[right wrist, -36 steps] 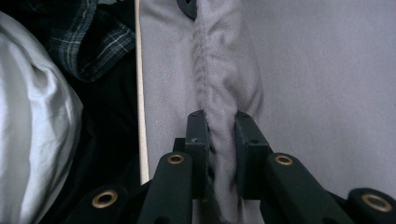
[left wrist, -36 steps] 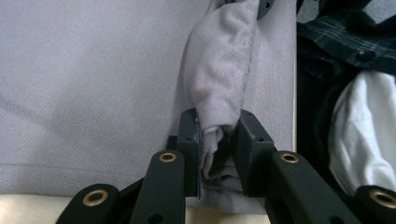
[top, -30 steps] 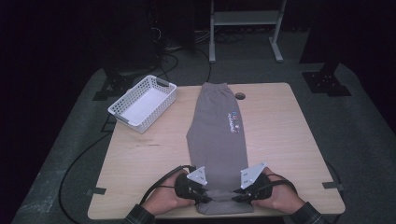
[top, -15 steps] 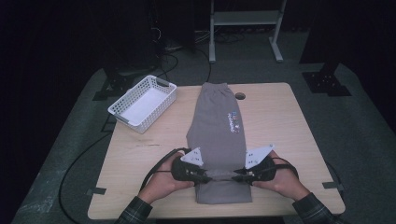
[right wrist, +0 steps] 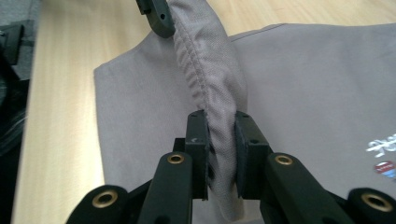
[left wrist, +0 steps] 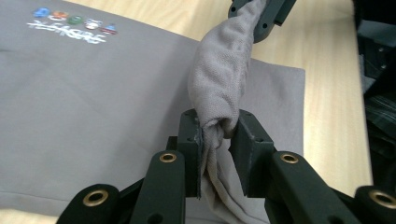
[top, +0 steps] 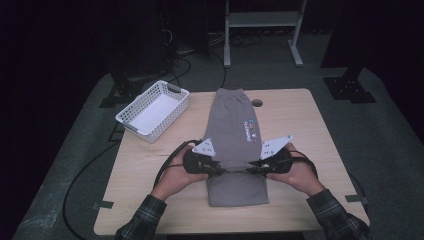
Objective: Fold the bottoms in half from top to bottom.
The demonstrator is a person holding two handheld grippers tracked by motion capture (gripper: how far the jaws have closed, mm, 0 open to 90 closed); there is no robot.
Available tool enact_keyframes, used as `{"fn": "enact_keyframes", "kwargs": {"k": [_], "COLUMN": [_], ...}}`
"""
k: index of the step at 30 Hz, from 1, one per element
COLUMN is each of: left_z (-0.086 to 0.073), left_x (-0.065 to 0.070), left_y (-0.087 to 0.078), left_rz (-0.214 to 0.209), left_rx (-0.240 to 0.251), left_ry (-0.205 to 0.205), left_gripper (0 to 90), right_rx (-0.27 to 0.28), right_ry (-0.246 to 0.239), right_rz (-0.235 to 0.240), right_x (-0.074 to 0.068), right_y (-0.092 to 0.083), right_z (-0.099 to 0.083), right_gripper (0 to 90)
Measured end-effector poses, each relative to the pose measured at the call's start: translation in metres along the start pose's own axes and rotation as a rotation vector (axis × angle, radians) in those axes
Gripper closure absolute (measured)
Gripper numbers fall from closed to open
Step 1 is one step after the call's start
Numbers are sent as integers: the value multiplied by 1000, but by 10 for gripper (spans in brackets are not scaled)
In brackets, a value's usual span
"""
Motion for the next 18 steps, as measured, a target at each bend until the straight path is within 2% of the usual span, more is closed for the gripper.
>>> {"fn": "enact_keyframes", "kwargs": {"k": [11,18], "left_z": [13,15], "left_x": [-27,-40], "left_y": [8,16], "left_rz": [39,64], "left_rx": [15,25], "left_ry": [-28,-47], "left_gripper": [730,728], "right_rx": [-16,-25], "right_ry": [32,54], "right_rz": [-59,-76], "right_x": [28,42], "right_y": [5,13], "right_z": [4,2], "right_gripper": [771,770]}}
Point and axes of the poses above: each handheld gripper's, and its own axes: y roughly forward along the jaws, z roughly out of its top, x roughly to its right, the point moved 1 cm from there along y, roughly forward along the jaws, and after that the axes turned 9 degrees about -y, right-handed, at the moved point
